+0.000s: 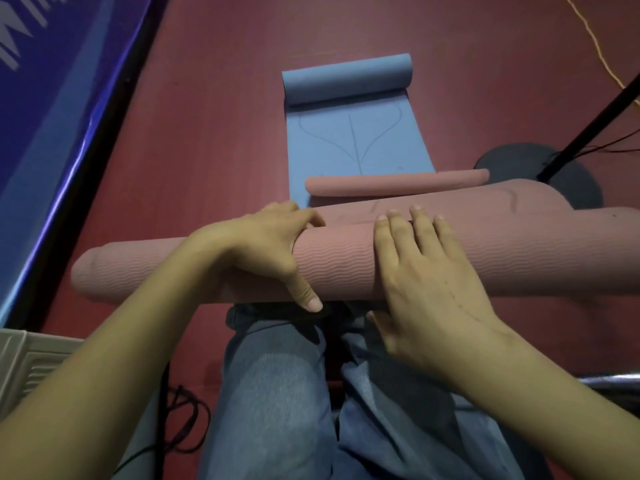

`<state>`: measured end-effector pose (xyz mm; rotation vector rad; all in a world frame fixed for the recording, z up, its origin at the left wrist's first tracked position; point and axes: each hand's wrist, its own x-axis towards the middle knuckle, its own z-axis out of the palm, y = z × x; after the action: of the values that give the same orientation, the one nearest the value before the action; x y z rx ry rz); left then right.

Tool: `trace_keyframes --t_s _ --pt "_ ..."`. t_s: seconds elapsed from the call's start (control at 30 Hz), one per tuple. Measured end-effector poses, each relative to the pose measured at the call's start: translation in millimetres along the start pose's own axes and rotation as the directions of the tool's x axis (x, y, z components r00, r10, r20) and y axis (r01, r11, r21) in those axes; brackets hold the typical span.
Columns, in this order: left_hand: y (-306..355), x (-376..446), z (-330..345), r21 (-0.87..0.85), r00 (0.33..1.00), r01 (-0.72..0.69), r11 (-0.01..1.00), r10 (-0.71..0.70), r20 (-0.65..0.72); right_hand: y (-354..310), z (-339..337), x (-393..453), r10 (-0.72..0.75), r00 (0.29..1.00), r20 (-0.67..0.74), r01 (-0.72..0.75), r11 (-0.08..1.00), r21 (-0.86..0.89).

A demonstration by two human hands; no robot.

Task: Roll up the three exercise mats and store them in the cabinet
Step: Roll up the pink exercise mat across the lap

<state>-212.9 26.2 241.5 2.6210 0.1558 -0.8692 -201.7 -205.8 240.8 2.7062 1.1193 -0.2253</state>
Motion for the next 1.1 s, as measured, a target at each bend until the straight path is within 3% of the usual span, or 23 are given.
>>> trace_keyframes --t_s 0.13,0.33,0.5,0.57,0.73,0.9,1.1 --pt "0.5 -11.6 16.0 0.073 0.968 -0.024 0.997 0.041 -0.247 -1.5 -7.0 17.9 -0.037 0.999 0.015 0.037 0.998 -0.049" --pt "0.1 -17.0 19.3 0.062 0.943 -0.064 0.996 0.081 -0.322 -1.6 2.3 30.1 -0.024 1.0 0.014 0.024 0.998 -0.053" --pt "6.9 -23.9 13.7 0.384 0.938 0.007 0.923 0.127 -0.323 7.7 -11.6 43.5 -0.098 0.995 0.023 0.097 0.995 0.033" --pt "9.0 -23.0 16.1 0.439 0.938 0.044 0.897 0.115 -0.328 13.2 -16.5 50.2 -0.121 0.991 0.051 0.116 0.989 0.091" --pt "1.5 -12.6 24.3 0.39 0.949 0.049 0.919 0.078 -0.305 22.7 -24.5 66.5 -0.126 0.986 0.109 0.11 0.984 0.14" --pt "-5.4 -5.4 36.0 0.411 0.921 0.068 0.909 0.102 -0.377 22.2 -26.0 71.8 -0.116 0.986 0.116 0.099 0.985 0.14" --pt "-9.5 -7.7 26.5 0.324 0.898 -0.027 0.946 0.165 -0.408 23.1 -37.7 61.2 -0.105 0.982 0.158 0.071 0.976 0.207"
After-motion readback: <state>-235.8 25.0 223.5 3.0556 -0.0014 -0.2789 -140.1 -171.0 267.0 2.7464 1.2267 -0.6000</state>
